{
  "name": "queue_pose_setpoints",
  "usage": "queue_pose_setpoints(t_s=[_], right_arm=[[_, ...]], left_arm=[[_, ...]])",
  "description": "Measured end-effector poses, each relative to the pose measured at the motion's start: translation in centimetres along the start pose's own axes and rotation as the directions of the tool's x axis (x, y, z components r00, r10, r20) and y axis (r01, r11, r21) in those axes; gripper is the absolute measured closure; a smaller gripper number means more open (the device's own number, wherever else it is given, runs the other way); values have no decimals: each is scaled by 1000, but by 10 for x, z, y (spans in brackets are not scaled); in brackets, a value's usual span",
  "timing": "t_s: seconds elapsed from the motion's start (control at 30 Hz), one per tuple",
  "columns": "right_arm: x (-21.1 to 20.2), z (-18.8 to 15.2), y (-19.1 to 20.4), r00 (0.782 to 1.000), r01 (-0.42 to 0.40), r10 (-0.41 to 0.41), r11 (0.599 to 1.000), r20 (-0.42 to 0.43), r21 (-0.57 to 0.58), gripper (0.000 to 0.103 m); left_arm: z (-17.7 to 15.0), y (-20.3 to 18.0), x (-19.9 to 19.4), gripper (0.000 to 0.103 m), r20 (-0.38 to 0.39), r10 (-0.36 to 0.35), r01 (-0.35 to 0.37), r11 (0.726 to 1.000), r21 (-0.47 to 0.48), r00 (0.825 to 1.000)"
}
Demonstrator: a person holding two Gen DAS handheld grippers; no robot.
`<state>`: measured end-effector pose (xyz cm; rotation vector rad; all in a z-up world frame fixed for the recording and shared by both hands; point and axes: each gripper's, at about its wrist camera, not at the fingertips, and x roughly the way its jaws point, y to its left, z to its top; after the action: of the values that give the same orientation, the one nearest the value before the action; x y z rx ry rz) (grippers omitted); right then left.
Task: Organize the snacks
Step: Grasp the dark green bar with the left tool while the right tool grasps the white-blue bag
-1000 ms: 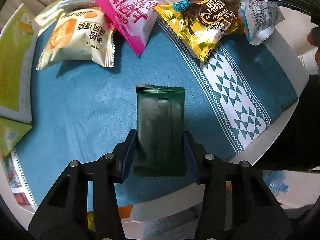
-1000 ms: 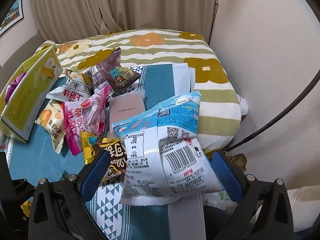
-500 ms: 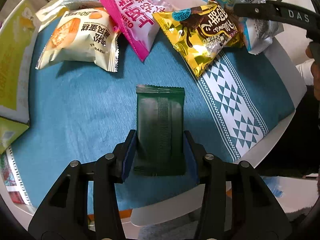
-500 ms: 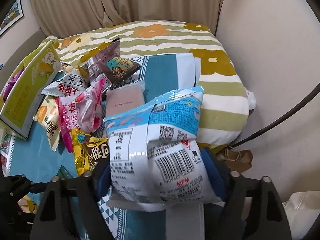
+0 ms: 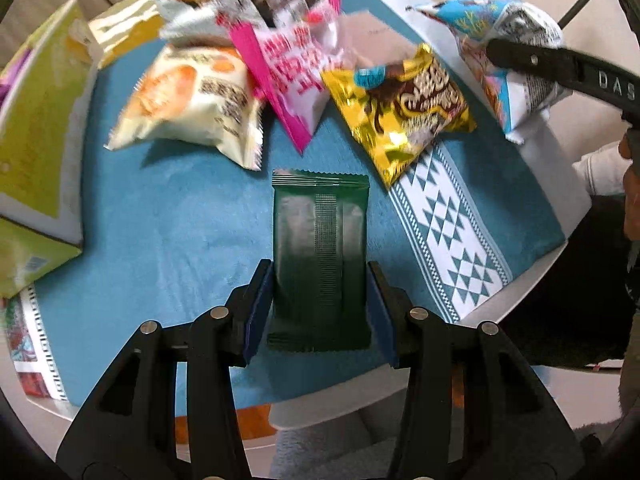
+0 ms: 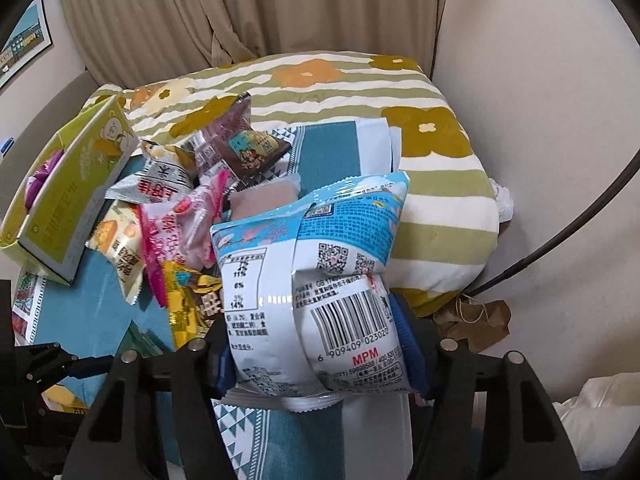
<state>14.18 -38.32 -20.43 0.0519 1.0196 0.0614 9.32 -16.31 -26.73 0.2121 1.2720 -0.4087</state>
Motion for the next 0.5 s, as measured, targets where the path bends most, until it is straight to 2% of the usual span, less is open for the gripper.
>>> queue_pose_setpoints(t_s=[0.23,0.37,0.5], right_arm=[[-31,8,18,998,-36,37,999,56,-18,42],[-52,20,36,992,-71,75,997,105,-42,42],[-68,36,62,981,-108,119,991,151,-78,42]], left_arm=[[7,14,-51,61,104,23,-19,999,-40,994],[6,30,-85,61,168,44,-29,996,-87,985],[3,53,-120,61,240,81,-49,990,-133,967]])
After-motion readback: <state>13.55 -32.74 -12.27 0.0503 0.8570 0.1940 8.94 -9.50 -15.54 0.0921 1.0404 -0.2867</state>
